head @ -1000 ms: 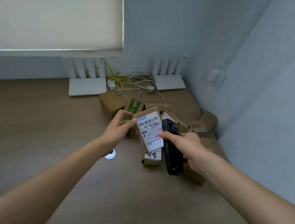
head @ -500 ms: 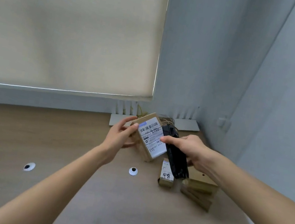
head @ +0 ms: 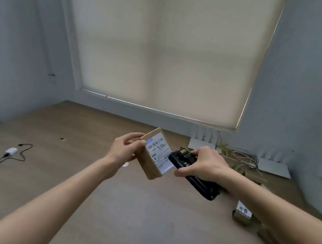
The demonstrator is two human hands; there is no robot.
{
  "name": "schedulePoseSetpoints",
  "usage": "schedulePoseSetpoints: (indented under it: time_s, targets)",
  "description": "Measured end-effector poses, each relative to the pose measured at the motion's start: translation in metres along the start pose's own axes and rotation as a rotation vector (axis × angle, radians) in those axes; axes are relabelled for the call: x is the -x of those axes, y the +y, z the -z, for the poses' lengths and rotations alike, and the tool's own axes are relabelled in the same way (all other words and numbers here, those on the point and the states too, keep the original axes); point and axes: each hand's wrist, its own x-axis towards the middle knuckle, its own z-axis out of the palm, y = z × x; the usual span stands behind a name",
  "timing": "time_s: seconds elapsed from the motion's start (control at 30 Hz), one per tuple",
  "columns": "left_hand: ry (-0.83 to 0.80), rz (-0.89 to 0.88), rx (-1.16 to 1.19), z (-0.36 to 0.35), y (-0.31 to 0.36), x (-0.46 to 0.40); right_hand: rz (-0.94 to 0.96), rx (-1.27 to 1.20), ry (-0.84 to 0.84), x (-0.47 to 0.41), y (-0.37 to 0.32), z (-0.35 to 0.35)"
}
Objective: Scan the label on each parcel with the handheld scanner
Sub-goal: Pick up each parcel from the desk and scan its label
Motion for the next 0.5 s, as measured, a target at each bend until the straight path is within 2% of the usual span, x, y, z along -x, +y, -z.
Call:
schedulePoseSetpoints:
  time_s: [0.27, 0.5]
  targets:
    - [0.156, -0.009, -0.035, 0.126, -0.014, 0.046, 0.123, 0.269, -0.031, 0.008, -0.116, -0.059]
    - [0.246, 0.001, -0.013, 0.208, -0.033, 0.075, 0.182, 0.334, -0.065, 0.026, -0.188, -0.109]
